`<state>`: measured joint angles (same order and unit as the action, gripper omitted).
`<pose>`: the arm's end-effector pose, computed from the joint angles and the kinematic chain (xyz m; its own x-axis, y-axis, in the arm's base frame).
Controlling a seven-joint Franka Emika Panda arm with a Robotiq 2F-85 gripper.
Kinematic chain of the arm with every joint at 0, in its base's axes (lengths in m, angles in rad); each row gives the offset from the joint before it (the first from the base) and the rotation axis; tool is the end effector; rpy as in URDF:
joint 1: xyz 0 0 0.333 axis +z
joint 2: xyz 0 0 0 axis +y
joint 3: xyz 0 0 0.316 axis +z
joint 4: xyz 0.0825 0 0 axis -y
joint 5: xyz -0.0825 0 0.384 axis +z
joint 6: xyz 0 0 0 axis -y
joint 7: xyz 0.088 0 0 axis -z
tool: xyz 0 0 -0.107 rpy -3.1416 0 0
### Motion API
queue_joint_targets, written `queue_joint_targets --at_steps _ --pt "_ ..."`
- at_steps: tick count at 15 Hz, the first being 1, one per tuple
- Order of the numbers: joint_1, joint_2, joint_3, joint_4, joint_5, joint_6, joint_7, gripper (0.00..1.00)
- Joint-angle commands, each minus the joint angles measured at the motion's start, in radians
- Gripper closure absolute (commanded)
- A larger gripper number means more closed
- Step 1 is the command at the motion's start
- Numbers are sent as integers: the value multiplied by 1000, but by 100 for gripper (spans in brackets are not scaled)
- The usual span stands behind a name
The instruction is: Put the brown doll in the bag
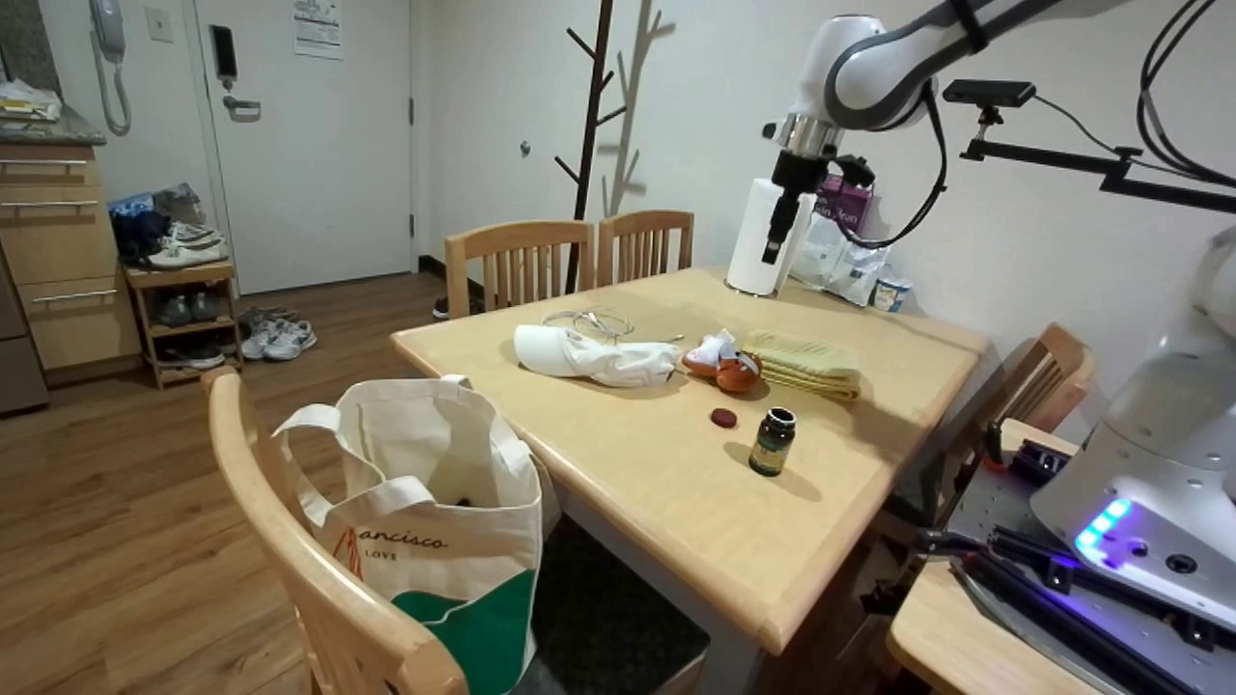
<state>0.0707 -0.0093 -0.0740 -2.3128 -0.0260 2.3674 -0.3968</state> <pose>0.5148 -0.0020 0.3531 0.9149 0.4004 0.0515 0.3986 -0.9162 0.0418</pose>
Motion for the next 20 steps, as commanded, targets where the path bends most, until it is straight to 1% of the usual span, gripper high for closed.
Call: queue_joint_targets --at_steps 1,3,4,5,7,8,10,12,15,17,20 --pt "-28 32 32 18 12 2 -19 0" --pt "-30 61 37 43 17 2 -30 0" --pt "-24 62 32 48 -31 -3 117 0" --pt "-20 73 33 41 -54 19 196 0" --pt "-6 125 50 40 -64 -21 330 0" --pt "3 155 65 45 -43 -50 371 0" --pt "19 210 83 53 -44 -55 509 0" --pt "32 268 106 77 -5 -74 542 0" --pt "52 330 111 111 -25 -60 594 0" --pt "66 350 96 120 -70 5 616 0" --pt "79 386 76 136 -102 89 653 0"
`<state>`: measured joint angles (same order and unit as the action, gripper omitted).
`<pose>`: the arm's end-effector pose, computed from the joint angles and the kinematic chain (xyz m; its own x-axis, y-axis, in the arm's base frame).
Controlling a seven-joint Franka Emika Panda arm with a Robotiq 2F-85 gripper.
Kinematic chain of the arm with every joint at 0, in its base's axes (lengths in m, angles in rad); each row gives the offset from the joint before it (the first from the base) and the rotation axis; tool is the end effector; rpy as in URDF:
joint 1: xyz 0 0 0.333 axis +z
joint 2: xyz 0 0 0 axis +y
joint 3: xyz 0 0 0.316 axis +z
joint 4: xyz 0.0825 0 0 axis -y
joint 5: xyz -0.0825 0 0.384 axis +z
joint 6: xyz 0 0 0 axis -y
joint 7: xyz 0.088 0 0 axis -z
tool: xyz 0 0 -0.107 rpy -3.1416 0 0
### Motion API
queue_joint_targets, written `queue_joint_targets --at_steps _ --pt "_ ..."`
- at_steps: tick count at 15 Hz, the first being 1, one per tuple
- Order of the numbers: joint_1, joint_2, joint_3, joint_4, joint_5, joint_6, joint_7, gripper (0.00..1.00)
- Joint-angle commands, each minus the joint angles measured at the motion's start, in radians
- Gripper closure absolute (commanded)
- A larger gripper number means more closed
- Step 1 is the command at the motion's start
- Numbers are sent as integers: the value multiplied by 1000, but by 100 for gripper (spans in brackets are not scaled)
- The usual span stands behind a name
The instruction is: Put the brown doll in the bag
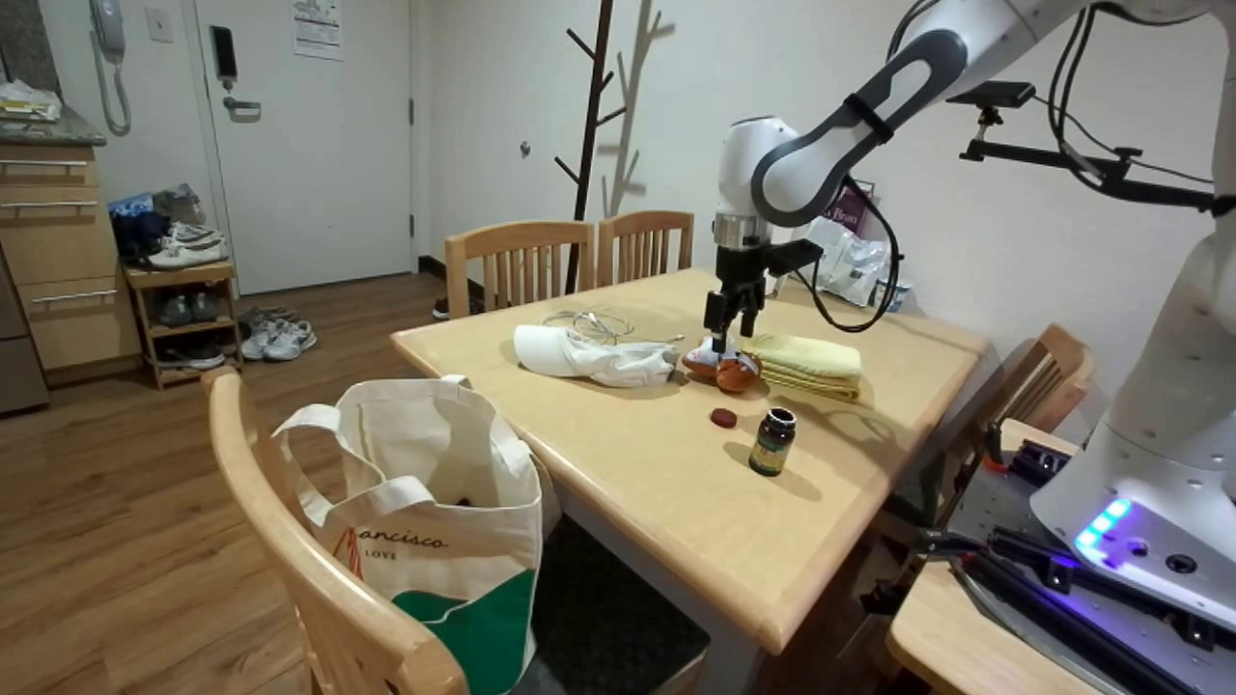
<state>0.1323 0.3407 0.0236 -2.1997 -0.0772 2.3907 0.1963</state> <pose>0.5332 0.0833 0.2144 0.9900 0.0145 -0.1400 0.0237 -0.9976 0.0643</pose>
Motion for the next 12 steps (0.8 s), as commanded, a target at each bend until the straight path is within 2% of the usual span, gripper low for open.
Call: queue_joint_targets --at_steps 1,4,7,12 --pt "22 47 -32 27 -70 85 76 0" --pt "38 69 -67 32 -120 117 119 0" --pt "75 82 -128 20 -219 151 208 0" --pt "56 107 -102 9 -165 151 182 0"
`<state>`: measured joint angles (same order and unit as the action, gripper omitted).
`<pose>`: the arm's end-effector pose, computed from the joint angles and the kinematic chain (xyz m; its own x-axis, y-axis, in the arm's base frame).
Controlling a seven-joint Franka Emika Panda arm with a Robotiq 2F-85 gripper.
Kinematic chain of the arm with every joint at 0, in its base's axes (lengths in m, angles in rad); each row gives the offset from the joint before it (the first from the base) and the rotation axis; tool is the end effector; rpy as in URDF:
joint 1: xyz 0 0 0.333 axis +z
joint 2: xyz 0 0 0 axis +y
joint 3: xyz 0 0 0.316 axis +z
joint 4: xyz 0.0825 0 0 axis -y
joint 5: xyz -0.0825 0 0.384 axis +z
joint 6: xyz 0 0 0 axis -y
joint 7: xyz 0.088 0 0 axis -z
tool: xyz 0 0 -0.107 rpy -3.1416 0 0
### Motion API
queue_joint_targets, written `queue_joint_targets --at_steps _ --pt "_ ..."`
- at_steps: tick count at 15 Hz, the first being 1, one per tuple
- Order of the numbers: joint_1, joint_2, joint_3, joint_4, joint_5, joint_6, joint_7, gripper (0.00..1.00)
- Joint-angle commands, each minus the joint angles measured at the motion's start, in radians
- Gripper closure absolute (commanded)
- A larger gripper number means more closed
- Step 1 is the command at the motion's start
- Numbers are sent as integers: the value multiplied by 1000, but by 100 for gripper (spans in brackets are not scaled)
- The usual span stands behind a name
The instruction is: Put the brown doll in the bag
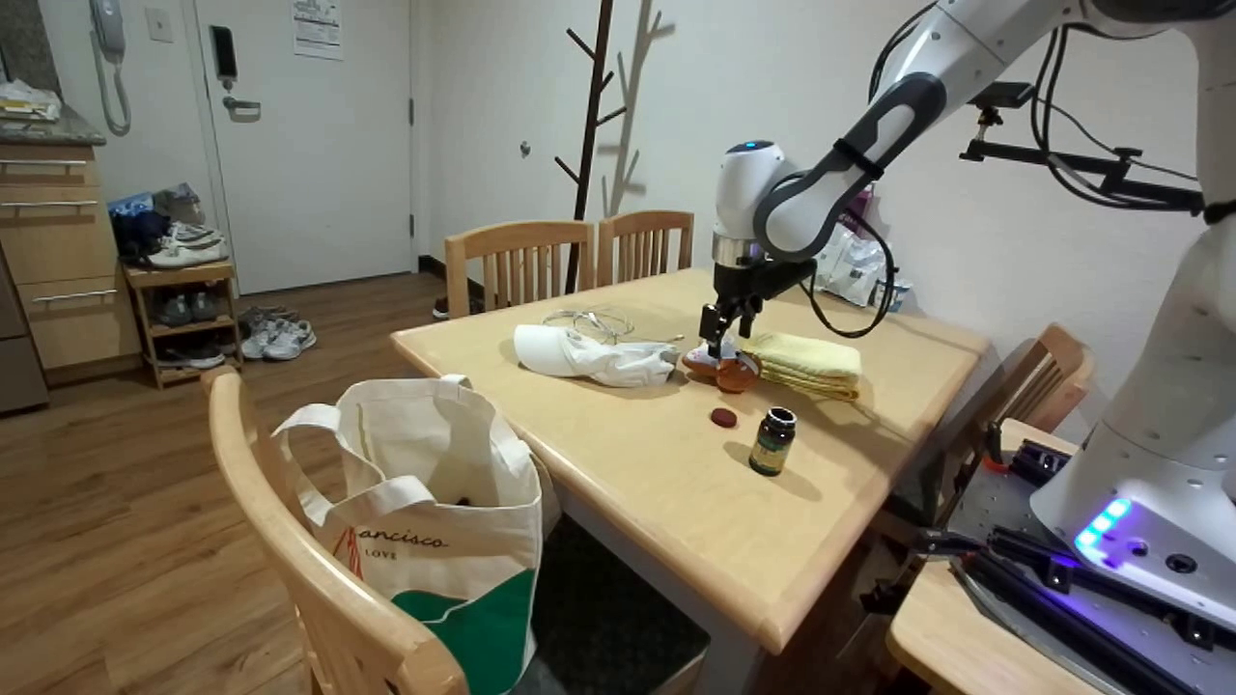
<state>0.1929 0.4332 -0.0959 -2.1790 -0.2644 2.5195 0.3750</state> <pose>0.5477 0.0545 0.1815 0.9977 -0.0527 -0.0430 -0.0430 -0.9787 0.2008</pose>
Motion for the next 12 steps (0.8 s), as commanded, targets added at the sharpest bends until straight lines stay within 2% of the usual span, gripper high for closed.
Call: queue_joint_targets --at_steps 1,5,6,8,12 --pt "-4 20 24 -12 31 11 -1 0" --pt "-2 56 28 -13 41 20 0 0" --pt "3 67 23 -13 33 29 5 25" --pt "1 74 19 -13 33 35 0 32" --pt "1 51 20 -28 38 38 -6 59"
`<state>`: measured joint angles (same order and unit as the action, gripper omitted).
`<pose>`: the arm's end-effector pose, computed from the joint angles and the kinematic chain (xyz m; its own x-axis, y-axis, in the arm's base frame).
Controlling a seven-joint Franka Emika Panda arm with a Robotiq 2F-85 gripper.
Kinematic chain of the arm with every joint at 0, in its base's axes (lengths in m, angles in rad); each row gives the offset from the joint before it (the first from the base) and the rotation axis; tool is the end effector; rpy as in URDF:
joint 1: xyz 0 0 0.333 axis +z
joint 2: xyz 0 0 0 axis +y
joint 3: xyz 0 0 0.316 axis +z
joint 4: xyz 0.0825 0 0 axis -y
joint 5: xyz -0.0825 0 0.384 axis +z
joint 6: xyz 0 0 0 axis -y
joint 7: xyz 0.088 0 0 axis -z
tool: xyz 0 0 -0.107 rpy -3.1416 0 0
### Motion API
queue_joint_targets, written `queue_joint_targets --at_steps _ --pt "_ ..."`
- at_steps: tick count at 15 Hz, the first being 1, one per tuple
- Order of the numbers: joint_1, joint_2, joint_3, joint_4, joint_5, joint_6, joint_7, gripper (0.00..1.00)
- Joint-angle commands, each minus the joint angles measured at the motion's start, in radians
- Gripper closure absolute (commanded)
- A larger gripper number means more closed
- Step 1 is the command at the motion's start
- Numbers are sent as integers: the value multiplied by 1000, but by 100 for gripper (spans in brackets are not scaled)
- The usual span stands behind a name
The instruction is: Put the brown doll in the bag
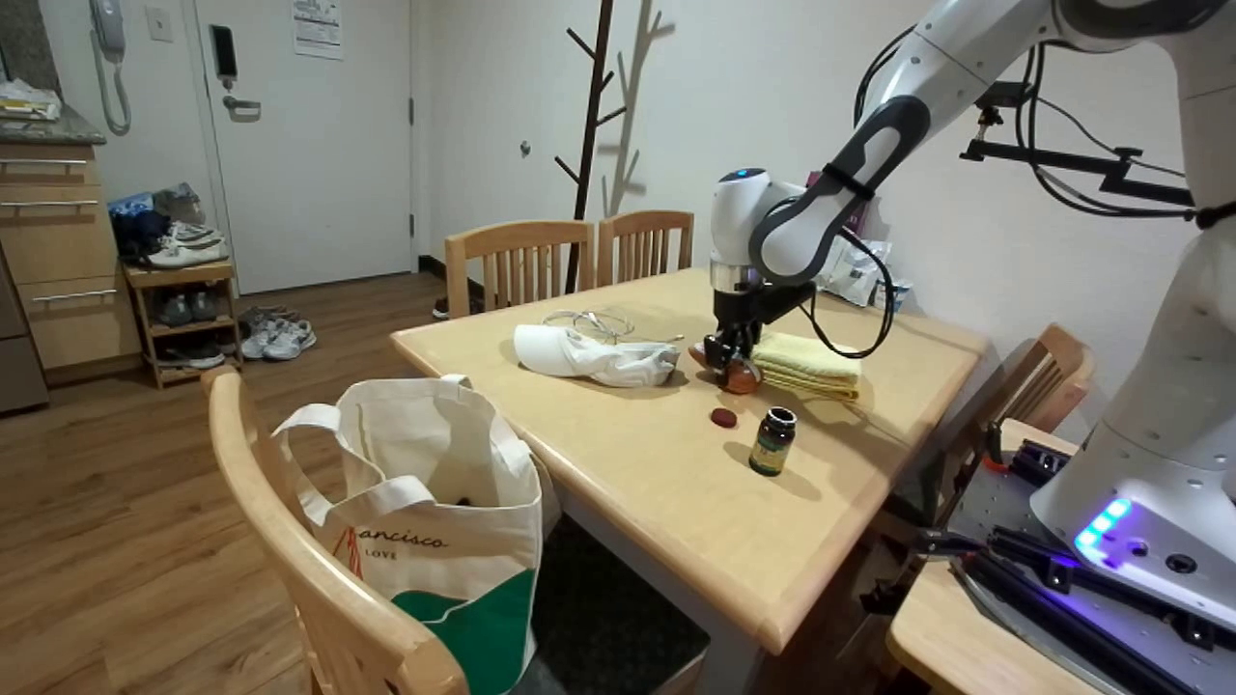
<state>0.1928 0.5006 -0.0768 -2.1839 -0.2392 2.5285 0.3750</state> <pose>0.5342 0.0628 0.1437 0.9926 -0.0559 -0.1081 -0.0342 -0.9805 0.1936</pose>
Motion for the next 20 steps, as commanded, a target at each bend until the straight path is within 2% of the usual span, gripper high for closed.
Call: queue_joint_targets --at_steps 1,6,8,9,10,14,17,20 --pt "0 -28 2 -28 13 29 -8 66" --pt "-8 -132 10 -79 14 28 -22 97" --pt "0 -201 12 -107 0 26 -18 100" --pt "-4 -238 22 -123 0 27 -30 96" --pt "-8 -285 33 -139 2 12 -51 99" --pt "-16 -496 73 -191 -31 -75 -119 98" --pt "-26 -634 119 -191 -6 -221 -195 98" --pt "-28 -714 145 -162 51 -354 -276 98"
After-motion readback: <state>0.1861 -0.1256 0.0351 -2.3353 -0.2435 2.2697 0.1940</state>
